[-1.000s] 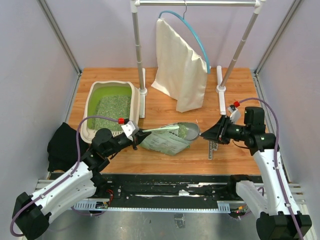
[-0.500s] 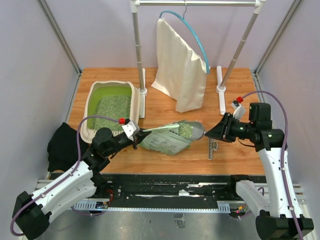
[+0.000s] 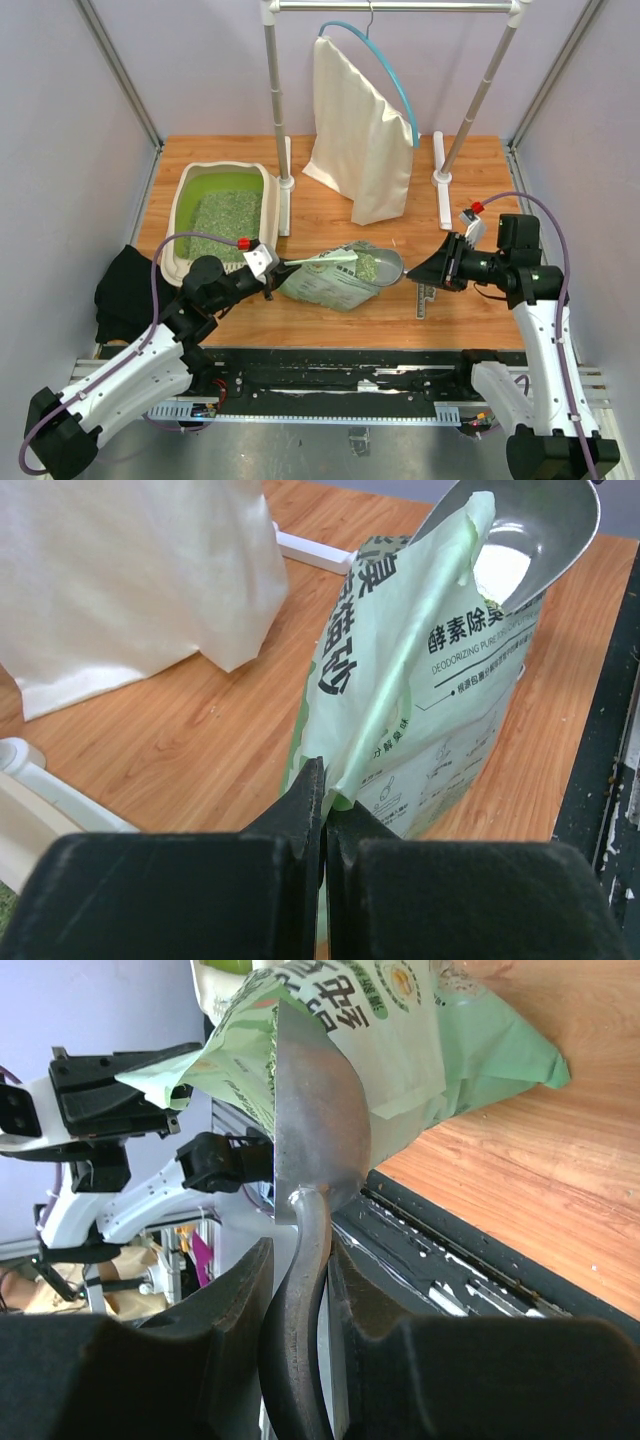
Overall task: Fill the litter box with clean litter
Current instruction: 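Scoop the cat litter from the cat litter bag.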
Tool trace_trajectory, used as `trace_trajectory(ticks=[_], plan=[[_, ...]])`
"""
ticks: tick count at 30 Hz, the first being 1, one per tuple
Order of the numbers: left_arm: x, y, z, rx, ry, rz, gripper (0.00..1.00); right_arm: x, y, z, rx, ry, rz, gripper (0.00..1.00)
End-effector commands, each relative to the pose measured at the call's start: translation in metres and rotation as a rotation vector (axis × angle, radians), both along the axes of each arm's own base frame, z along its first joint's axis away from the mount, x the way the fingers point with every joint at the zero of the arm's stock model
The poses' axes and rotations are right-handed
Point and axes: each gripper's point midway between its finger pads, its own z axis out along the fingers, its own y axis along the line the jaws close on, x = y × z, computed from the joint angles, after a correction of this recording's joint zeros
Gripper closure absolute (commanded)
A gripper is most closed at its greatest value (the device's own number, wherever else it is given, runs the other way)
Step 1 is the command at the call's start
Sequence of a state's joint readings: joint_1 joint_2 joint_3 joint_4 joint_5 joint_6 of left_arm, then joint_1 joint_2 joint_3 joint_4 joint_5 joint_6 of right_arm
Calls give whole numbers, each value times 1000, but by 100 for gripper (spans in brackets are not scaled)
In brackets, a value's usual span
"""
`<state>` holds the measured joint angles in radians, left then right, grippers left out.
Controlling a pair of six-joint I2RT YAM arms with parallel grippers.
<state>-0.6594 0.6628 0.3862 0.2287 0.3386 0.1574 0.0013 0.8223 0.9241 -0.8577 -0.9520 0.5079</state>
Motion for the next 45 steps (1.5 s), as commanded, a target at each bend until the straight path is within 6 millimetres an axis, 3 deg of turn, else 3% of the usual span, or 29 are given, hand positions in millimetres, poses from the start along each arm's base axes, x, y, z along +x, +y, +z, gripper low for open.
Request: trace_trajectory(ticks=[1,8,13,15,19,22,25,30,34,40,45], plan=[[4,6,31,-33,-86,36,99,-1,1,12,97,-34,14,99],[2,6,33,-55,-99,30,99,2,10,7,255,40,62,99],[6,10,41,-74,-115,64,100,1,5,-6,260,49,41,99],[6,13,44,-81,-126,77,99,5,4,-12,268,85,17,99],[4,10,40,-86,-114,61,99,19,13,-6,334,69,-12,99],[5,11,39,-90,-103,71,99,14,0,-12,372,84,-12,99],[4,16,43,-99,-121,89,100,11,-1,-22,353,110,-36,99],[5,22,44,-107,-133,123,100,14,7,-10,359,68,-17,99],[6,27,48,-114,-136,147,99,3,-2,-20,343,102,-18,99],[6,25,48,-139,-139,143,99,11,16,-13,381,70,-7,99],[8,27,46,-120,-125,155,99,4,-2,-17,360,85,-24,99]])
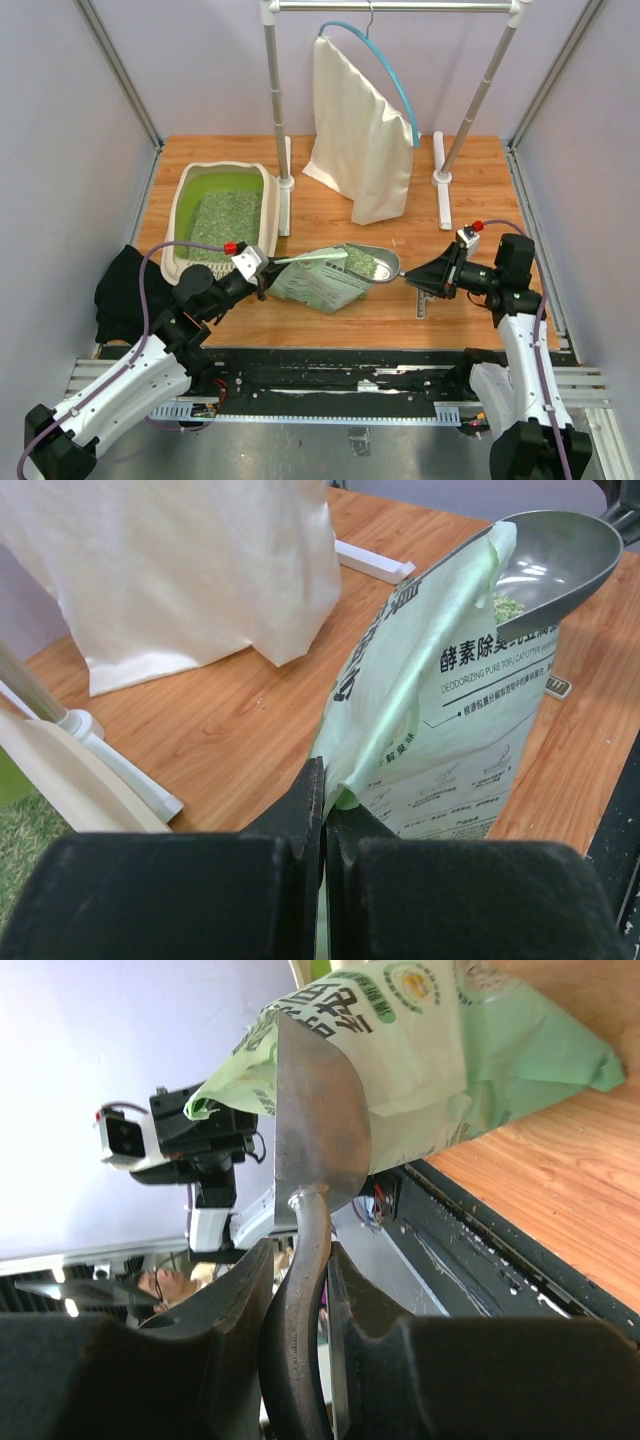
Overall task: Fill the litter box with clean litter
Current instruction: 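Scoop the cat litter from the cat litter bag.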
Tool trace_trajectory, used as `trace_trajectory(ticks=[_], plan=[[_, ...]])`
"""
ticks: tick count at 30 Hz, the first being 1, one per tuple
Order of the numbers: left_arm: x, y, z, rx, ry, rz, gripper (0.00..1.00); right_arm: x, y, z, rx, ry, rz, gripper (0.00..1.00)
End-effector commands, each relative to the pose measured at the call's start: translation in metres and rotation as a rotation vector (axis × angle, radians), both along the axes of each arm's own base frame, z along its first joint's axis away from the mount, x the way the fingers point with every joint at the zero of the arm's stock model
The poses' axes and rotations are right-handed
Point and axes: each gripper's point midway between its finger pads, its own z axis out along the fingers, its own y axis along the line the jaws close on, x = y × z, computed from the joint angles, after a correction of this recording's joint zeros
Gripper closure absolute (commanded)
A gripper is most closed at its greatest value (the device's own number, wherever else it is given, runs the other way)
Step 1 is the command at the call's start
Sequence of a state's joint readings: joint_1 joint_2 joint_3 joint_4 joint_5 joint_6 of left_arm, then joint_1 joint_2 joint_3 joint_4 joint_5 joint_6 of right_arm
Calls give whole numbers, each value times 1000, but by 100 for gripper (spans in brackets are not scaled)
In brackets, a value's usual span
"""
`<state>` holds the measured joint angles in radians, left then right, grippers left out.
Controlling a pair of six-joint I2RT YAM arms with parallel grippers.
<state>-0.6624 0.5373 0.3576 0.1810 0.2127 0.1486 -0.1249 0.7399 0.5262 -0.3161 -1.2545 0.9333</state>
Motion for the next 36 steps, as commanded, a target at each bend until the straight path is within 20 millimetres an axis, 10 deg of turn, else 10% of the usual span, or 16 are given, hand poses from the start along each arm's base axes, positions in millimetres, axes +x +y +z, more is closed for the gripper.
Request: trace_trajectory(ticks=[1,36], plan=[[5,6,38,-84,-99,44,100,-1,-7,10,-2,-38,2,99],[-10,20,-3,-153,143,99,99,7,-10,76,-87,-224,-61,99]])
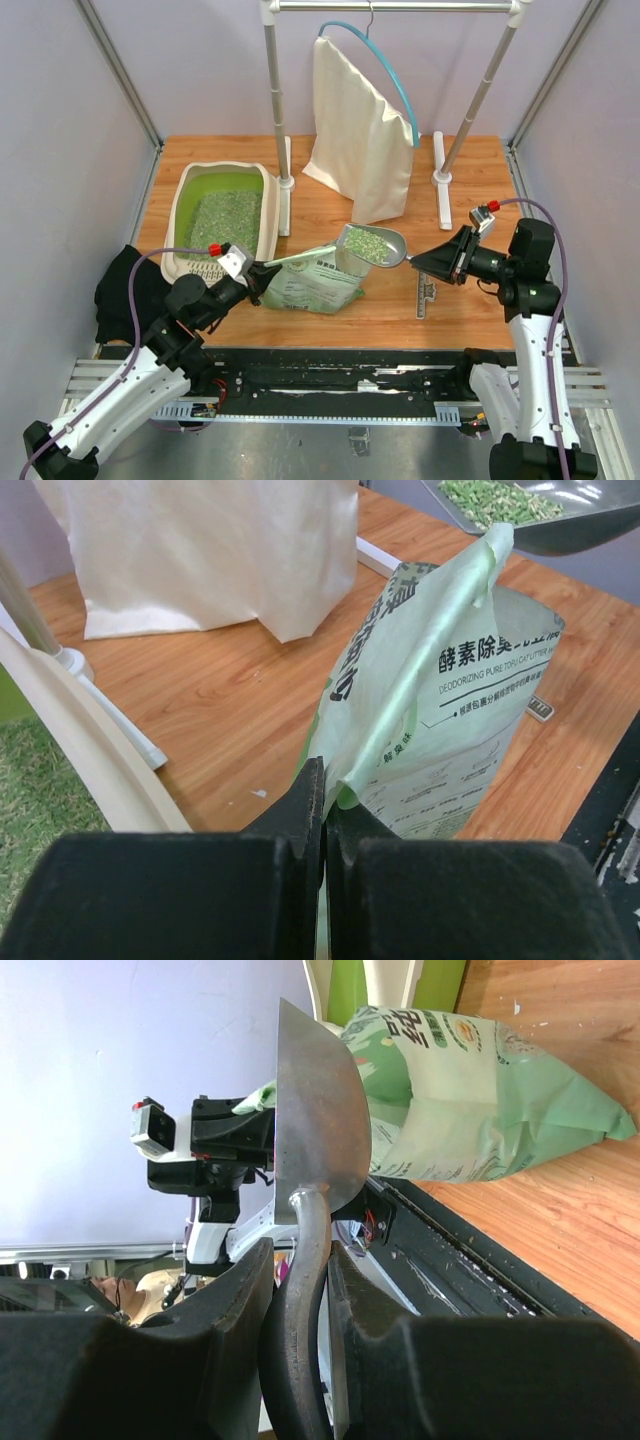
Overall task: Fill the litter box with clean litter
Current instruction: 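Scoop the cat litter from the cat litter bag, then pour the cat litter into the litter box.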
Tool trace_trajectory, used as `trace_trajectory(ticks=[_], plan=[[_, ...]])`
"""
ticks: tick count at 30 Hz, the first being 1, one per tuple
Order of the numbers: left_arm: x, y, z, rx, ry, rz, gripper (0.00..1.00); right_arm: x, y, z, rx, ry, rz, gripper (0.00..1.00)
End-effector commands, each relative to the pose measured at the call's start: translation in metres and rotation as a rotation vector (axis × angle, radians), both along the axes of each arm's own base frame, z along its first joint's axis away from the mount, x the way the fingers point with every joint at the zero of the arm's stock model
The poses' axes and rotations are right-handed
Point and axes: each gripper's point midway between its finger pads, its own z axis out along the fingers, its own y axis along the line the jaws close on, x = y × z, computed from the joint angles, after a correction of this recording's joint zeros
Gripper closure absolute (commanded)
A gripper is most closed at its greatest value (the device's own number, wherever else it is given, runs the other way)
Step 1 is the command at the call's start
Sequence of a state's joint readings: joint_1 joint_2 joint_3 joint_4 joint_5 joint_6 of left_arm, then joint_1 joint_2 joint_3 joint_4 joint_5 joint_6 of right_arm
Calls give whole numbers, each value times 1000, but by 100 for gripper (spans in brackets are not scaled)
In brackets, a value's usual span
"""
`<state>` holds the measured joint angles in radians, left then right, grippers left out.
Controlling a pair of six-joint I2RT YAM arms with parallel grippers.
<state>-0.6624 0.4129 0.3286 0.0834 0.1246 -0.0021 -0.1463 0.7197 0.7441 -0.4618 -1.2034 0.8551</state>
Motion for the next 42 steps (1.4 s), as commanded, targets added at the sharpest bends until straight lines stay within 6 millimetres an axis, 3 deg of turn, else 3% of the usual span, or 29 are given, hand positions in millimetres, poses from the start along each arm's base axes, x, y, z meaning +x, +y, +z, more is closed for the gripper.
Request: trace_trajectory(ticks=[1,7,12,17,27,31,37,42], plan=[[-4,2,0,-55,47,10,100,2,-3,24,-15,-69,-13,99],[-14,-3,-20,-96,219,-6,99,5,-3,35,-20,-78,-23,99],[-13,-7,-47,-118,364,27,81,8,1,47,-20,-96,-28,99],[-7,-3,-53,-155,425,91,66,9,13,59,-20,-121,-16,99],[-7,18,-29,-239,436,203,12,25,45,68,-37,-139,-34,99],[-9,31,-18,-285,443,258,1,31,65,71,-46,-149,-17,99],[-14,57,-12,-441,522,403,0,42,93,72,-47,-159,9,99],[-19,78,8,-536,481,464,0,48,114,73,-48,-164,39,99]])
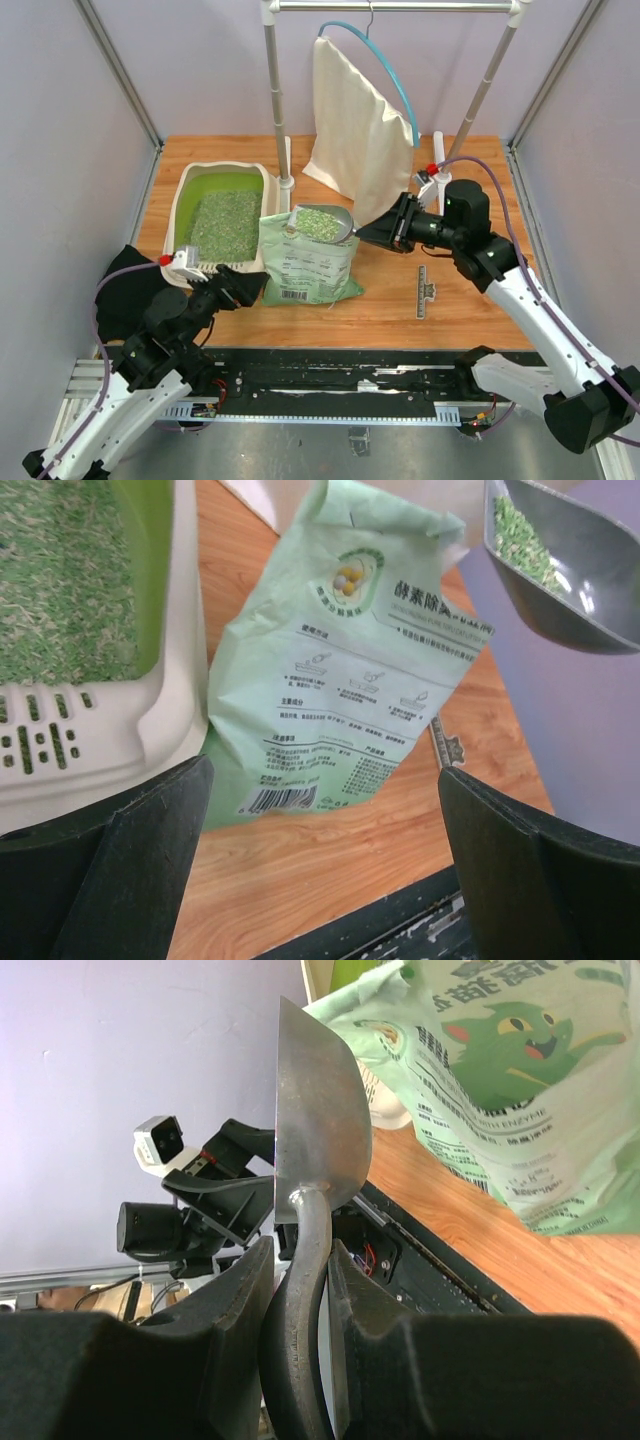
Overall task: Fill the litter box with clean litter
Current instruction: Pour the cat litter into the litter box.
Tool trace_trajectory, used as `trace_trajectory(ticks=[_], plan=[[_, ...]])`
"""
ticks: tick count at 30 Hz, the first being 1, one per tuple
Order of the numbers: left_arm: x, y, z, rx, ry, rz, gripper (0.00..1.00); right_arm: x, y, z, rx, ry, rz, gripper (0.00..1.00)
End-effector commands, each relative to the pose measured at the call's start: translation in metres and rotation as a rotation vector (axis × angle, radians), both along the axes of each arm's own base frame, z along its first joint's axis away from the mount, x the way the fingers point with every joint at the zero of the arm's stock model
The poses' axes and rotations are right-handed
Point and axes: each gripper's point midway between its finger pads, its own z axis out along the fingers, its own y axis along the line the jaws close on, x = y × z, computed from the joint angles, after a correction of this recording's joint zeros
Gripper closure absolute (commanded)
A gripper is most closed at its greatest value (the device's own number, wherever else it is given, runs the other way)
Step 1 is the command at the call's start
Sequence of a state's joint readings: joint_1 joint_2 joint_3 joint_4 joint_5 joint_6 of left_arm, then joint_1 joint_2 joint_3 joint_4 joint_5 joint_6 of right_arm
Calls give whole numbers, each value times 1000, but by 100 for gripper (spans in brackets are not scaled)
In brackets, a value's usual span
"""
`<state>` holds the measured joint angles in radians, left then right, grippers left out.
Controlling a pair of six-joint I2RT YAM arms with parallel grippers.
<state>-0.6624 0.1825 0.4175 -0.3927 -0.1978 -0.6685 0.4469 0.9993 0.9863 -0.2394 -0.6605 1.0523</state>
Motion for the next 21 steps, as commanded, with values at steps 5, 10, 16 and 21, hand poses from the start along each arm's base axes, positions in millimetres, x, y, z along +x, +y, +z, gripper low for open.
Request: trace_trajectory(ticks=[5,10,16,21], plan=[[-5,47,36,-75,-3,223,0,7,40,34,67,-123,29,99],[-6,75,35,-50,85,370,0,9,61,26,49,-123,24,99],[-4,90,26,14,194,492,0,11,93,17,18,-123,49,99],[-4,94,24,-8,221,532,0,20,122,8,-4,-120,58,99]])
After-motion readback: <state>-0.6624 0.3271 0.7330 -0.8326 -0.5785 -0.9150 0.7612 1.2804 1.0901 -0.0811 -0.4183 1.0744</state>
